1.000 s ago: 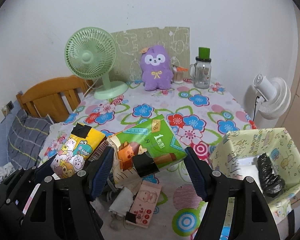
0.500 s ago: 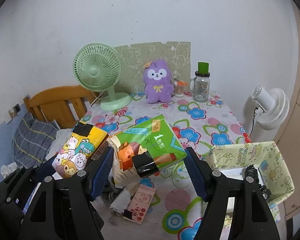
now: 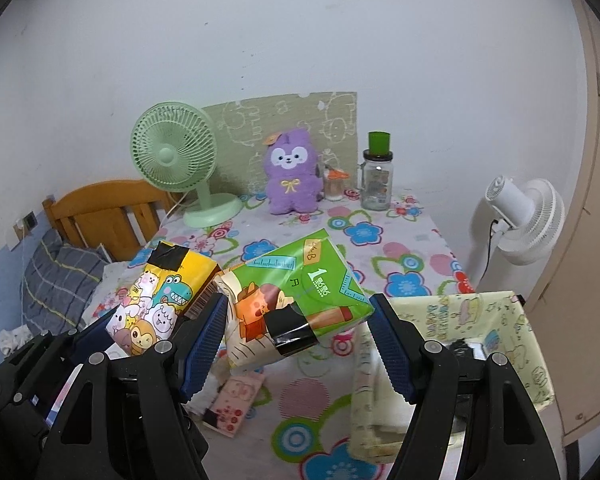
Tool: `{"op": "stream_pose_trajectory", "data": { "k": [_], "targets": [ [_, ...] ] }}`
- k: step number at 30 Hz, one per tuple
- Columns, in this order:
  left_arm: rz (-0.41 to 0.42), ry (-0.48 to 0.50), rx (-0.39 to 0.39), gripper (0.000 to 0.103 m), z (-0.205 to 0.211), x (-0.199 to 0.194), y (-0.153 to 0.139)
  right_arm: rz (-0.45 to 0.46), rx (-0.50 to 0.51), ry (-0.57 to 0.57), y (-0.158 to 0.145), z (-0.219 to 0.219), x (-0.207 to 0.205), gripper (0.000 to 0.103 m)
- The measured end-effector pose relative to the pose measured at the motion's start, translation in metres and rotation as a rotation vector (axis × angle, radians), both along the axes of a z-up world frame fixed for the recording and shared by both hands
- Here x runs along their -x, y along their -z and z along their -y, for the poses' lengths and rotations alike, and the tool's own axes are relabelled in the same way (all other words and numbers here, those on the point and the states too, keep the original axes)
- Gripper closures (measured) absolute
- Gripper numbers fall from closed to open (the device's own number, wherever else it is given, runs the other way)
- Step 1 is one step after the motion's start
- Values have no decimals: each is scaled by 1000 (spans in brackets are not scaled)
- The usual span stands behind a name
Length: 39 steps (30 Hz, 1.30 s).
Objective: Organize soft objects
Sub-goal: 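Lift the yellow bag with the left tool while the right tool lifts the green bag, then carry the yellow bag with the left tool while the right tool carries the green bag over the box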
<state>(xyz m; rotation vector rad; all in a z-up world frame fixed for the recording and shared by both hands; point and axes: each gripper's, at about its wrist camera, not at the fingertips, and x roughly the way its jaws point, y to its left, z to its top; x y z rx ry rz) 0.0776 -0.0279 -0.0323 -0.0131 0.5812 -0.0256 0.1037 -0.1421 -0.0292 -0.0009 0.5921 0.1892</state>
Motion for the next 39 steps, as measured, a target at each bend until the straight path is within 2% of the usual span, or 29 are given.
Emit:
{"op": "stream_pose_trajectory", "data": {
  "k": [23,39],
  "targets": [
    [-19,105,-20,52,88,-12,9,-8,8,69,9,89,-8,29],
    [-139,196,-30,52,132,-39,45,-87,1,153,43,137,-26,29]
  ]
}}
